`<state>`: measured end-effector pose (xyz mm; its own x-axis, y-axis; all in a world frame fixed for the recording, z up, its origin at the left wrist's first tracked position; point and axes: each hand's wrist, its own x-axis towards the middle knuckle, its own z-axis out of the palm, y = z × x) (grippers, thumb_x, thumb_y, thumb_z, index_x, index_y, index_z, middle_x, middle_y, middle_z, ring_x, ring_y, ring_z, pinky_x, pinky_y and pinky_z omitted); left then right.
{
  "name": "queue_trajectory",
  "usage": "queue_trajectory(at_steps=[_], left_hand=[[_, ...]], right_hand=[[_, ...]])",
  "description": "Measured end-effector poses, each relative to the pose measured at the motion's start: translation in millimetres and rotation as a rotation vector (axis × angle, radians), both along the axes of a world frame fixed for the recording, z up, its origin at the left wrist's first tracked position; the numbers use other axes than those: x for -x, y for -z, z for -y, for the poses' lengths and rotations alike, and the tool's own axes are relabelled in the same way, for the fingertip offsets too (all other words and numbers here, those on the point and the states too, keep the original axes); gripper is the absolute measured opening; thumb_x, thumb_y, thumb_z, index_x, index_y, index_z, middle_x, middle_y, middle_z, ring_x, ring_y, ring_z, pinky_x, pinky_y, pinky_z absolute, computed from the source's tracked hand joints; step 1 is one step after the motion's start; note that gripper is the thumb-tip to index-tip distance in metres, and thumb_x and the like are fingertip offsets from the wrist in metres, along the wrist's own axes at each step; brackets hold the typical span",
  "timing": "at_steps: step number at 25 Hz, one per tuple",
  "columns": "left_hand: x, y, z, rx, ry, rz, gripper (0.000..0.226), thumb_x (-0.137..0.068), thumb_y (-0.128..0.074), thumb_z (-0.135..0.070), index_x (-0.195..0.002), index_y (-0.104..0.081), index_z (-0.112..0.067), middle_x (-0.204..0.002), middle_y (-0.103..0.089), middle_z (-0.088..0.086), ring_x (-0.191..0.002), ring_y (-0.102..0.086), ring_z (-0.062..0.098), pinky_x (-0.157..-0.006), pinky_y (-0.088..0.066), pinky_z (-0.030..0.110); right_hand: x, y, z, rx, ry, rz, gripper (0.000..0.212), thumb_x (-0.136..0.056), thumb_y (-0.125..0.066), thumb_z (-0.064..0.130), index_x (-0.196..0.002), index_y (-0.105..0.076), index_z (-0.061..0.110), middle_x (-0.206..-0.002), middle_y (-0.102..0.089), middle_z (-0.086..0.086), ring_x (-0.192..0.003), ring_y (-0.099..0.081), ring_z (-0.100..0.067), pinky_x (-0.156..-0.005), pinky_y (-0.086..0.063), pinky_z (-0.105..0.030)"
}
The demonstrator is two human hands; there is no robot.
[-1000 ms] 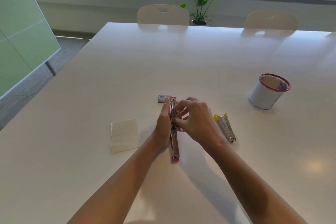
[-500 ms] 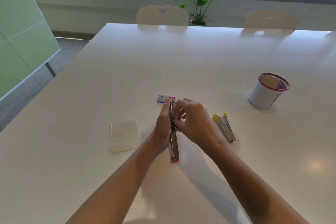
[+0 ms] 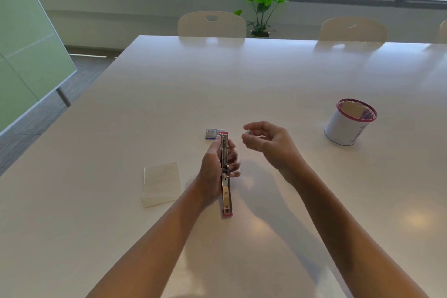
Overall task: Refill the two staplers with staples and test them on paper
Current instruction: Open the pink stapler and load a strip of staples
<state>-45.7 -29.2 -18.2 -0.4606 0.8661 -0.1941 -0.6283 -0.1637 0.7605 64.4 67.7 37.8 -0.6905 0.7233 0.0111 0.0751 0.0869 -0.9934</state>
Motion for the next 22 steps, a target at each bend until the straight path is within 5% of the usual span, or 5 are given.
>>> queue_trajectory(at_steps=[7,11,13,16,22], left_hand=[[0.3,-1.2,0.0,-0.013,0.053,-0.033,0.044,-0.105,-0.026,-0.046,-0.077,-0.045,-0.018,-0.065,-0.029,0.000,-0.045,-0.027,0.011,-0.039,-0.026,0.021],[-0.4,-1.0,1.1,-0.018,0.038,-0.037,0.043,-0.106,-0.024,-0.039,-0.074,-0.044,-0.017,-0.066,-0.028,0.001,-0.048,-0.027,0.013,-0.043,-0.030,0.023],[-0.7,-1.7,1.5,-0.018,0.023,-0.032,0.042,-0.106,-0.024,-0.035,-0.074,-0.044,-0.017,-0.066,-0.027,0.001,-0.049,-0.028,0.013,-0.045,-0.033,0.024],[-0.8,-2.9,2.9,-0.016,0.000,-0.029,0.041,-0.106,-0.023,-0.032,-0.074,-0.043,-0.017,-0.065,-0.027,0.000,-0.050,-0.029,0.014,-0.048,-0.035,0.025],[-2.8,-5.1,1.9,0.003,-0.010,-0.049,0.040,-0.106,-0.024,-0.032,-0.074,-0.042,-0.017,-0.067,-0.026,0.002,-0.051,-0.026,0.015,-0.050,-0.036,0.026]], right_hand=[[-24.8,-16.9,-53.1,0.068,0.162,-0.131,0.014,-0.089,-0.069,0.002,-0.097,-0.074,0.012,-0.091,-0.072,-0.007,-0.082,-0.072,-0.012,-0.091,-0.056,-0.023],[-63.2,-31.9,-104.7,-0.464,0.490,0.110,0.019,-0.088,-0.069,0.014,-0.106,-0.073,0.014,-0.090,-0.073,-0.005,-0.082,-0.068,-0.015,-0.079,-0.052,-0.014],[-86.8,-34.7,-125.7,-0.690,0.643,0.243,0.022,-0.087,-0.066,0.017,-0.107,-0.074,0.013,-0.095,-0.075,-0.007,-0.087,-0.070,-0.019,-0.086,-0.053,-0.020],[-109.0,-32.5,-147.8,-0.790,0.747,0.387,0.024,-0.089,-0.061,0.014,-0.109,-0.074,0.008,-0.103,-0.075,-0.017,-0.098,-0.069,-0.034,-0.095,-0.053,-0.041],[-118.1,-25.8,-155.0,-0.811,0.712,0.512,0.021,-0.089,-0.063,0.010,-0.107,-0.073,0.006,-0.099,-0.074,-0.021,-0.095,-0.068,-0.040,-0.092,-0.053,-0.044]])
